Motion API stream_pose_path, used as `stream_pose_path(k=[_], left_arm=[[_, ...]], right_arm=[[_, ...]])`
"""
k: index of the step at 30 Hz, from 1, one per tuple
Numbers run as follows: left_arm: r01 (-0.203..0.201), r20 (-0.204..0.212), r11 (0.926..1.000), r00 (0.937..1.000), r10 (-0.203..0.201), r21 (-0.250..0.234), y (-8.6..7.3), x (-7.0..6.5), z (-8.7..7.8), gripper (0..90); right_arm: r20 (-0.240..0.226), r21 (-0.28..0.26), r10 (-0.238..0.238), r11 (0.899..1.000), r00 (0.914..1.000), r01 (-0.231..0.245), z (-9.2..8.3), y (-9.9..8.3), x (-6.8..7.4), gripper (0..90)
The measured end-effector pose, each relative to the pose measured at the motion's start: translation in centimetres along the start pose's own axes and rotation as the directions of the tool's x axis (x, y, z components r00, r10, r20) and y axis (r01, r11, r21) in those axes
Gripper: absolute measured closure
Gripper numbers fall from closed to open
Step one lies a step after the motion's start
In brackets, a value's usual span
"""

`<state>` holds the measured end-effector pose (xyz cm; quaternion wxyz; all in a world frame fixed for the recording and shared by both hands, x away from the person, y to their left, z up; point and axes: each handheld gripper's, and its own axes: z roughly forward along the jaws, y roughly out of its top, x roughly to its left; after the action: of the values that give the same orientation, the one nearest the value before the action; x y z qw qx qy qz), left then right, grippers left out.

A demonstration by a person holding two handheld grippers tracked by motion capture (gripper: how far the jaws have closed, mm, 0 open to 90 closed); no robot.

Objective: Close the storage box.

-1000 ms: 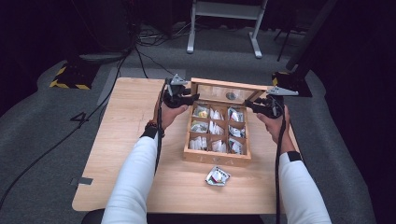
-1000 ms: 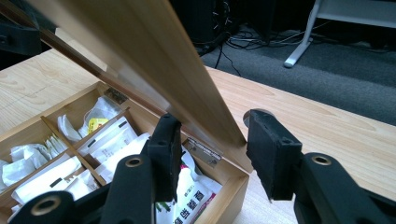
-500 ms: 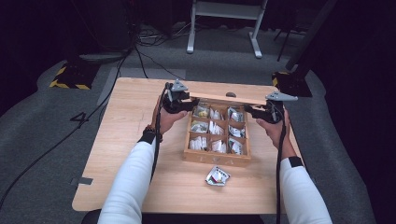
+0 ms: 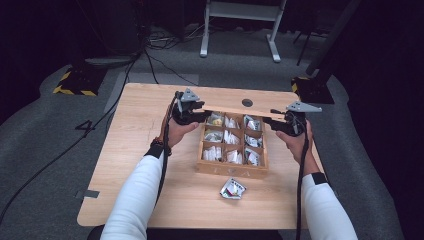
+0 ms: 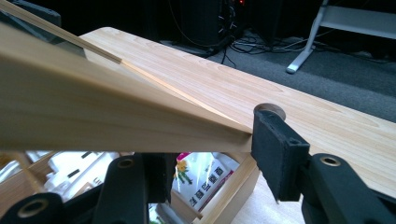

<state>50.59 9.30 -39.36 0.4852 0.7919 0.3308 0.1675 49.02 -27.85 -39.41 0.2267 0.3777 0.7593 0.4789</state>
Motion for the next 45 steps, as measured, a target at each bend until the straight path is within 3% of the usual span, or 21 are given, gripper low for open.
stream_pose_path(k=[20, 26, 32, 45], left_arm=[[-0.037, 0.018, 0.9993, 0.9992, 0.037, 0.001, -1.0, -0.9, -1.2, 51.8], [-0.028, 0.025, 0.9996, 0.9993, 0.028, 0.0, -1.5, -1.0, -1.3, 52.0], [-0.037, 0.036, 0.9993, 0.9987, 0.037, -0.003, -1.9, -1.2, -1.7, 52.5], [-0.019, 0.058, 0.9995, 0.9981, 0.02, -0.024, -2.7, -1.5, -2.3, 53.6]], right_arm=[[-0.016, 0.003, -0.017, 1.0, 0.9997, 0.017, -1.3, -1.0, 0.9, 52.1], [-0.035, 0.004, 0.002, 1.0, 0.9994, -0.002, -1.6, -1.5, 1.0, 52.7], [-0.037, 0.002, -0.007, 1.0, 0.9993, 0.007, -1.9, -1.9, 1.1, 54.1], [-0.054, -0.008, -0.019, 1.0, 0.9983, 0.019, -2.7, -2.4, 1.4, 56.2]])
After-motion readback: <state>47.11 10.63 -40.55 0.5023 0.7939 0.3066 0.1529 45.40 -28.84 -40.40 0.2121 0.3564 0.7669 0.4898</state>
